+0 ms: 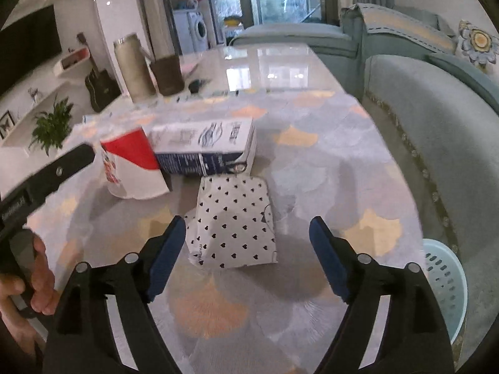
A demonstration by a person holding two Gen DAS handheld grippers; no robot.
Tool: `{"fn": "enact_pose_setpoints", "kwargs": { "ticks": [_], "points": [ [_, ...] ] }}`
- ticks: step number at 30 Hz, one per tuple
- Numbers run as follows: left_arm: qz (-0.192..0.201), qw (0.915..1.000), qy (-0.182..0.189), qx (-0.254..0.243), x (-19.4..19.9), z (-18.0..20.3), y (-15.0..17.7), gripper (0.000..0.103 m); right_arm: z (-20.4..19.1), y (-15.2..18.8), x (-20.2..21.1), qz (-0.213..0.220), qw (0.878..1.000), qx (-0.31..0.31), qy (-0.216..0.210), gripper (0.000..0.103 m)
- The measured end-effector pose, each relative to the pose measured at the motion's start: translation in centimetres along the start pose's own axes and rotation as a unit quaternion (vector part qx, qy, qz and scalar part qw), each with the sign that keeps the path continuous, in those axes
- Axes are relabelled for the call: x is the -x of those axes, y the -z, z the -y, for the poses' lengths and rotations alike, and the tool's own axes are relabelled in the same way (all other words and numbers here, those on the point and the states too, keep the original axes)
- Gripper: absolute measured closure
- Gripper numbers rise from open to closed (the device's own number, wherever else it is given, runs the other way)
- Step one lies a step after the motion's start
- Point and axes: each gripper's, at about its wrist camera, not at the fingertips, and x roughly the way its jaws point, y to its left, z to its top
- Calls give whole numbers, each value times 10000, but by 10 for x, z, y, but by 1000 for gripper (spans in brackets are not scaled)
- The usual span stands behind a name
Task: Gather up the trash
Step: 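Move both tools back to the table toward the panda cup and polka-dot paper, then grasp the panda paper cup with the left tool while the right tool grasps the polka-dot paper, then carry the cup and paper over the blue basket and open both tools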
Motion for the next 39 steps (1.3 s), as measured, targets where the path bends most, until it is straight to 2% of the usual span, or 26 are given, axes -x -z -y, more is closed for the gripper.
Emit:
{"fn": "enact_pose_setpoints", "kwargs": {
  "ticks": [6,10,18,19,21,24,27,29,34,39],
  "points": [
    [-494,9986,193,-13,-32,6,1,18,-5,-4,-15,-201,9997,120,97,26],
    [-737,9971,162,44,-47,8,2,25,-11,-6,-21,-285,9991,239,200,26],
    [-557,9980,257,123,-37,7,5,27,-10,-4,-26,-440,9984,210,274,26],
    [-487,9982,317,161,-34,5,5,27,-13,-3,-26,-424,9982,268,320,28],
    [-243,9980,524,275,-23,0,6,27,-17,-2,-27,-453,9978,377,310,43],
    [-113,9974,598,383,-15,-4,7,27,-20,-1,-30,-511,9971,474,291,58],
    [-20,9973,598,433,-11,-5,7,27,-18,0,-27,-464,9979,426,154,83],
    [9,9974,594,419,-10,-4,6,27,-18,1,-26,-429,9981,426,108,88],
    [128,9971,629,398,-6,-2,7,27,-19,2,-19,-280,9986,455,40,89],
    [328,9961,746,346,2,1,6,27,-16,3,-3,78,9989,417,-192,89]
  ]
}}
